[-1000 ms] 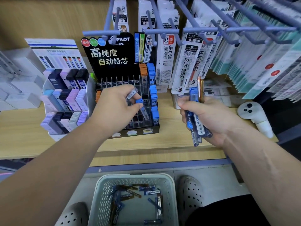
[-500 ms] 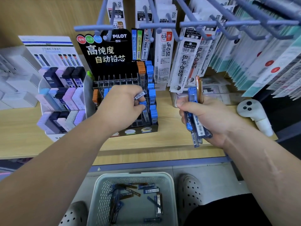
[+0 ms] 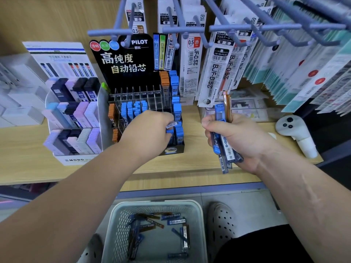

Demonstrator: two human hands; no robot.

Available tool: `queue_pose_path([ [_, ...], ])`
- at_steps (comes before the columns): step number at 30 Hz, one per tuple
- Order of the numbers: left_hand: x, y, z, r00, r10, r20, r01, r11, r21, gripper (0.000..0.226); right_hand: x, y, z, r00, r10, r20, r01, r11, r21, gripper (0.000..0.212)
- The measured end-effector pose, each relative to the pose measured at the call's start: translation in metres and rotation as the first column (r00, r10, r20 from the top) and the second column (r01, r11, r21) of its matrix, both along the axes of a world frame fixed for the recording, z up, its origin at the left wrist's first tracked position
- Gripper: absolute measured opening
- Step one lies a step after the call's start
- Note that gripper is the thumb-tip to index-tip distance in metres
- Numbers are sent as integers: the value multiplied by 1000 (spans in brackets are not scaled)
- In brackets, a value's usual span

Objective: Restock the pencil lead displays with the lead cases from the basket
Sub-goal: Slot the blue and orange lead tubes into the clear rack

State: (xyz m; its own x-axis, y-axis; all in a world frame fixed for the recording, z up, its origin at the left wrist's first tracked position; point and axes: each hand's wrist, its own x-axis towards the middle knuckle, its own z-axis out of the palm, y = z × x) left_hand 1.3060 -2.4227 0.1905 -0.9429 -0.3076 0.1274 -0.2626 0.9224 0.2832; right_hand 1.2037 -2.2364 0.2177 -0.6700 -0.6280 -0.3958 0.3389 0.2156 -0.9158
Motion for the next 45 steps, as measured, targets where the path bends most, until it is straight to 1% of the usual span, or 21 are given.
queue_pose_path([
  [3,0,2,-6,1000,-12,22,14,991,-136,9,2,-2,1,1000,3,3,-3,1000,0,5],
  [6,1,-2,-4,1000,1,8,1,988,-155,14,4,-4,1,1000,12,2,-12,1000,0,7],
  [8,4,-6,3,999,28,-26,-30,998,-56,18,5,-6,2,1000,15,-2,-15,1000,5,10],
  [9,5,-7,8,997,55,-55,-52,997,63,18,5,-8,2,1000,15,-3,-15,1000,5,11],
  [10,7,-8,14,991,102,-81,-81,970,229,18,6,-9,2,1000,14,-3,-14,1000,3,12],
  [11,8,-9,20,981,168,-93,-114,901,419,20,6,-11,2,1000,13,-3,-13,1000,5,13],
  [13,11,-13,29,955,289,-62,-148,651,744,20,7,-15,2,1000,24,-13,-24,1000,19,13],
  [14,13,-15,33,943,330,-44,-144,522,841,17,7,-18,1,999,32,-21,-31,999,26,13],
  [15,16,-17,37,935,353,-38,-124,426,896,13,8,-20,2,999,40,-30,-39,999,31,12],
  [16,21,-18,40,936,350,-39,-102,375,922,12,9,-23,2,998,47,-38,-46,998,31,12],
  [18,30,-20,44,957,286,-47,-65,373,926,15,13,-30,2,997,58,-53,-58,998,14,10],
  [21,42,-20,49,988,150,-47,-27,458,889,21,21,-41,5,991,96,-94,-97,995,-2,8],
  [23,49,-18,48,993,104,-57,0,482,876,17,26,-48,6,982,143,-126,-143,990,8,14],
  [25,54,-17,46,989,125,-76,3,499,867,11,32,-55,5,973,181,-142,-180,983,23,16],
  [30,68,-24,40,963,235,-133,-14,536,844,9,45,-64,6,960,257,-109,-259,966,3,5],
  [33,78,-29,39,968,211,-133,-11,568,823,9,51,-66,7,944,306,-122,-306,952,20,3],
  [35,83,-28,38,974,191,-120,-11,575,818,10,54,-67,5,926,340,-165,-336,940,53,7],
  [37,85,-28,37,976,193,-100,-21,542,840,10,56,-67,4,917,344,-202,-336,939,73,10],
  [40,85,-31,39,965,251,-79,-36,426,904,8,57,-68,2,934,288,-210,-283,958,53,16],
  [42,82,-33,41,940,329,-92,-22,326,945,11,56,-68,2,968,204,-146,-203,979,19,17],
  [45,78,-36,44,892,439,-107,54,132,990,7,50,-66,4,997,75,-18,-76,995,-59,21],
])
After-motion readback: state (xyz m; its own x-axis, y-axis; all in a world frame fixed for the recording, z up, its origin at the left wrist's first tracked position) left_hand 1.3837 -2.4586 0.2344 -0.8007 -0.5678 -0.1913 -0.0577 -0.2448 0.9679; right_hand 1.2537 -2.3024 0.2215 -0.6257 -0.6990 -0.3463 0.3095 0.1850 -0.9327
